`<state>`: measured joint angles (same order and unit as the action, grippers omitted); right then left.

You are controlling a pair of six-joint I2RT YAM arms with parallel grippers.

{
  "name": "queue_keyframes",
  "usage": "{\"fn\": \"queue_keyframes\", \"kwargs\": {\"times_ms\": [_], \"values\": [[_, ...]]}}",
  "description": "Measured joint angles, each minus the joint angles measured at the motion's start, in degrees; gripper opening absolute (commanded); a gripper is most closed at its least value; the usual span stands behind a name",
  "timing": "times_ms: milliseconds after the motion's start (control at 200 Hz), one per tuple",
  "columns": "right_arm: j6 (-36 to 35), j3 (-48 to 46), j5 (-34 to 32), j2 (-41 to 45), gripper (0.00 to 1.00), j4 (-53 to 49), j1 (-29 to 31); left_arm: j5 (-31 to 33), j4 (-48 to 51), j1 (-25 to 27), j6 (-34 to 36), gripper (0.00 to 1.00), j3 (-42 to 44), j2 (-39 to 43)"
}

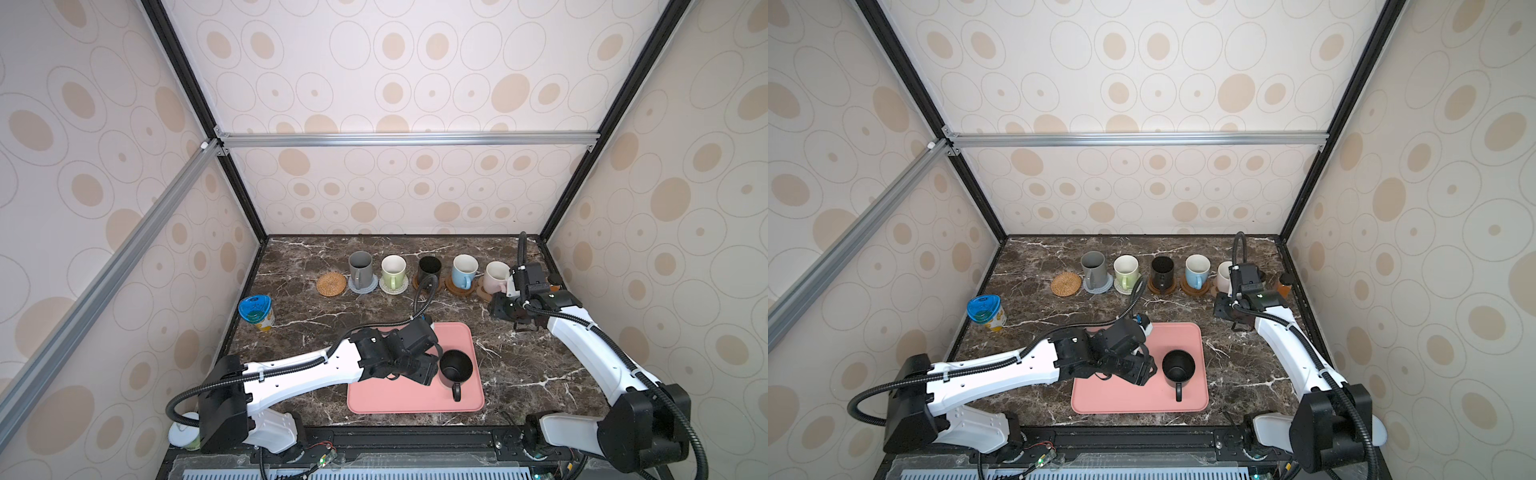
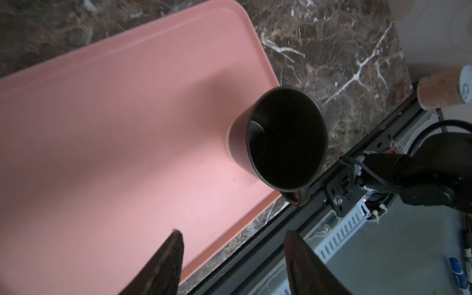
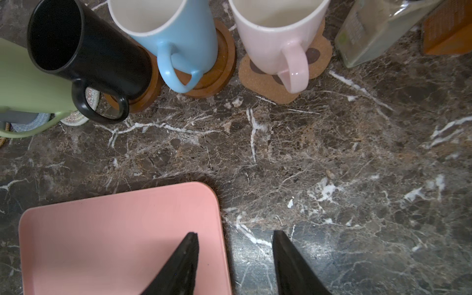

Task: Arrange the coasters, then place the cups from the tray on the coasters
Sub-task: 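Lower the left gripper onto the black mug on the tray and grip its rim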

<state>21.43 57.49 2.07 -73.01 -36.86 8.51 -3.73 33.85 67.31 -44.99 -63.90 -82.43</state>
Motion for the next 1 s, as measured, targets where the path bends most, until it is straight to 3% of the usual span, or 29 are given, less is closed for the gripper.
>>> {"fn": "queue_keyframes", "kwargs": {"times_ms": [320,645,1001], "values": [[-1.0,-1.1,2.3,0.0,0.51,1.4,-1.1,-2.6,-2.4,4.2,-3.9,0.65,-4.4,-7.8],[-1.2,-1.1,2.7,0.0,0.51,1.7,-1.2,-4.6,-1.3,4.5,-3.5,0.65,-10.5,-15.4],[-1.2,-1.9,2.9,0.0,0.51,1.5,-1.2,-5.7,1.2,4.9,-3.5,0.65,-12.5,-17.7]]}}
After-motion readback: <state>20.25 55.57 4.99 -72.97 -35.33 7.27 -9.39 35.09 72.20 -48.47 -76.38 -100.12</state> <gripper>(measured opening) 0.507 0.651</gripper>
